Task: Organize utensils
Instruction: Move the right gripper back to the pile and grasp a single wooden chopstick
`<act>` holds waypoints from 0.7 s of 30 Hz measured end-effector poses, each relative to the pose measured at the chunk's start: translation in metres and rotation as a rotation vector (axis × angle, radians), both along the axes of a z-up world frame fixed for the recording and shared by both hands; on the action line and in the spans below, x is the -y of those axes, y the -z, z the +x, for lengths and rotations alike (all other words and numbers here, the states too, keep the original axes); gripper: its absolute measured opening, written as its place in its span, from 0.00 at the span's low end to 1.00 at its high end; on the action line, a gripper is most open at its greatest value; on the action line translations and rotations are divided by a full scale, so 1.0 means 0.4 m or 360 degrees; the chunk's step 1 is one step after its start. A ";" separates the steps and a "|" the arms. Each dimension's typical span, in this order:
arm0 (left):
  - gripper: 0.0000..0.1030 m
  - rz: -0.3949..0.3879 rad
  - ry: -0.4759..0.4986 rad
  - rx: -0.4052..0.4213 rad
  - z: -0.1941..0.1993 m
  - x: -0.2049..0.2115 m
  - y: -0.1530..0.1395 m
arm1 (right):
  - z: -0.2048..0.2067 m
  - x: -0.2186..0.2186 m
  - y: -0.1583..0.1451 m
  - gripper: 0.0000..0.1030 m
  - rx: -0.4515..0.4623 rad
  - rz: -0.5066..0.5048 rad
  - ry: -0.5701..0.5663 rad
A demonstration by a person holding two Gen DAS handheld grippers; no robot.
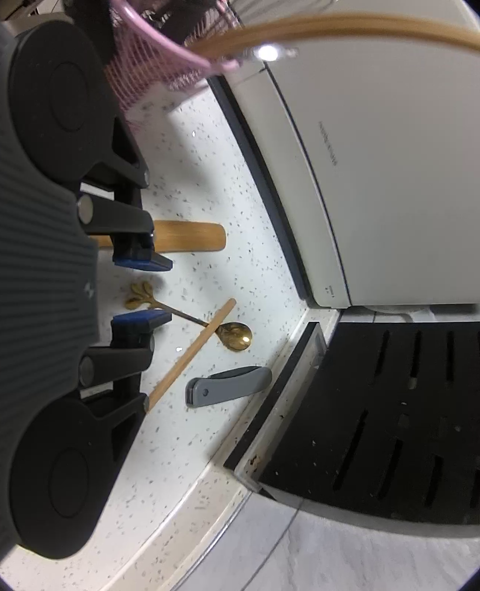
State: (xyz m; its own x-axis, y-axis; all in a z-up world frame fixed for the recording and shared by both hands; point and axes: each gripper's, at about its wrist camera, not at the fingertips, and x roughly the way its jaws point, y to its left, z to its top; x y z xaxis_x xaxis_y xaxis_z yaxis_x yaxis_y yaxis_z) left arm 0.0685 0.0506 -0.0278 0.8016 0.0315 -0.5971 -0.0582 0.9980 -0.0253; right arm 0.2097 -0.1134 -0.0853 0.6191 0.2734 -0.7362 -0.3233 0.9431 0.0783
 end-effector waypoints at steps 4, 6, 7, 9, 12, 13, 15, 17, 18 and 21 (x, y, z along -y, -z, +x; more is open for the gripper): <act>0.90 -0.0003 0.0010 0.0000 -0.001 -0.002 0.001 | 0.005 -0.011 0.022 0.18 0.0036 -0.0108 -0.0023; 0.90 -0.0004 0.0010 0.0000 -0.002 -0.004 0.001 | 0.002 -0.008 0.021 0.14 0.0038 -0.0116 -0.0029; 0.90 -0.0004 0.0009 0.0000 -0.002 -0.004 0.001 | 0.000 -0.007 0.020 0.13 0.0036 -0.0120 -0.0038; 0.90 -0.0004 0.0009 0.0000 -0.002 -0.004 0.001 | -0.005 -0.005 0.018 0.12 0.0032 -0.0129 -0.0063; 0.90 -0.0005 0.0011 0.0000 -0.002 -0.004 0.001 | -0.019 -0.001 0.011 0.03 0.0005 -0.0150 -0.0110; 0.90 -0.0005 0.0009 0.0000 -0.002 -0.004 0.001 | -0.025 0.000 0.008 0.03 -0.0004 -0.0163 -0.0129; 0.90 -0.0004 0.0008 0.0001 -0.003 -0.005 0.000 | -0.039 0.003 0.004 0.03 -0.0031 -0.0169 -0.0173; 0.90 -0.0005 0.0007 0.0001 -0.003 -0.006 0.001 | -0.059 0.006 -0.001 0.03 -0.0048 -0.0211 -0.0210; 0.90 -0.0005 0.0007 0.0001 -0.003 -0.006 0.001 | -0.066 0.009 -0.003 0.03 -0.0057 -0.0222 -0.0222; 0.90 -0.0004 0.0003 0.0001 -0.003 -0.006 0.003 | -0.089 0.028 -0.009 0.03 -0.0094 -0.0228 -0.0237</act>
